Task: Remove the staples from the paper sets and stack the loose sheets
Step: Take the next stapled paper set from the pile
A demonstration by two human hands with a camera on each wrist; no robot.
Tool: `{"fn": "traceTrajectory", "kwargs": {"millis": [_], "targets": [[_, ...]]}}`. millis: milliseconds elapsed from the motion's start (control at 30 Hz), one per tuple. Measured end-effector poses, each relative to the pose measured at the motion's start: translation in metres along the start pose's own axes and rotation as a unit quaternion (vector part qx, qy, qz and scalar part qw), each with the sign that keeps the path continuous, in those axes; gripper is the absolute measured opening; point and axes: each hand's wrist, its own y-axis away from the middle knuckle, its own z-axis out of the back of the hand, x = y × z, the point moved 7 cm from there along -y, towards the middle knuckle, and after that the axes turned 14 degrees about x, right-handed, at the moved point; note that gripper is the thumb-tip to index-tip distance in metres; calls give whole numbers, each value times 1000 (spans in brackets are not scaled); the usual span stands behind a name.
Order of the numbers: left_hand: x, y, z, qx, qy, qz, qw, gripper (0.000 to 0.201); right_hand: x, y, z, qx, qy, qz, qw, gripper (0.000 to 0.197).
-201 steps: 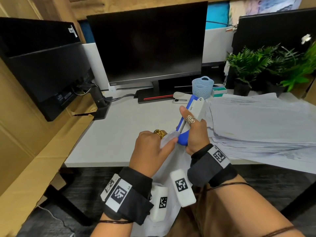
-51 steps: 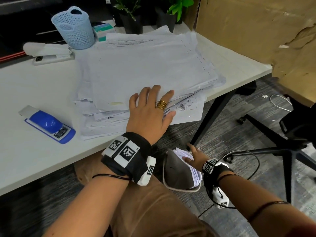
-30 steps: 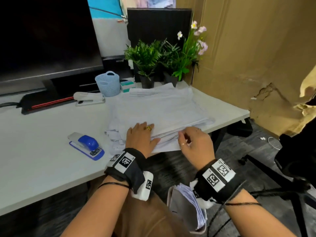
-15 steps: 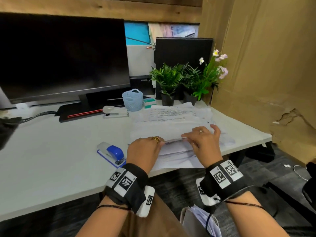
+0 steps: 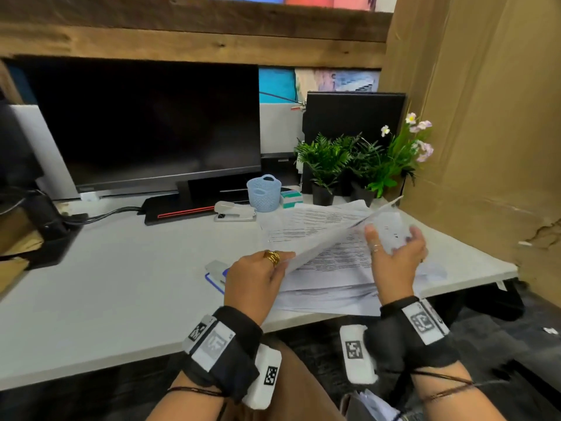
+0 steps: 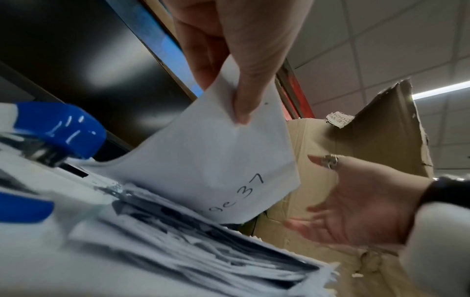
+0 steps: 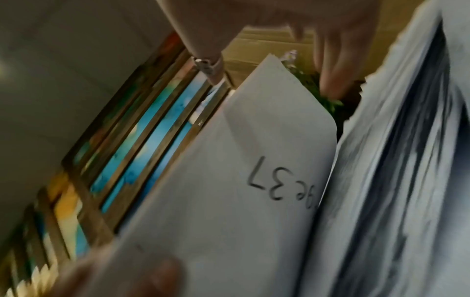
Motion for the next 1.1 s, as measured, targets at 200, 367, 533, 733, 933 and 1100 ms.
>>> {"fn": "traceTrajectory", "kwargs": {"millis": [200,367,533,733,933,1100], "targets": [[-16,12,-32,109,23,-42,993,24,-2,2,-38,240,-208,-145,937,28],[-12,21,-43,261,27,16,965,55,18,-16,-36,233,-105,7,967,44],[-6,2,23,67,39,-4,997,43,79,-20,-48,301,-138,125,935,45],[9,-11,101,-53,-31,46,997,49,119,15,-94,450,-162,123,870,36],[40,1,151,-78,-48,153,984,92,128,65,-129,555,-155,124,808,38],[55,16,187,-105,15,161,981,37,132,110,-151,631,-165,106,750,37]]}}
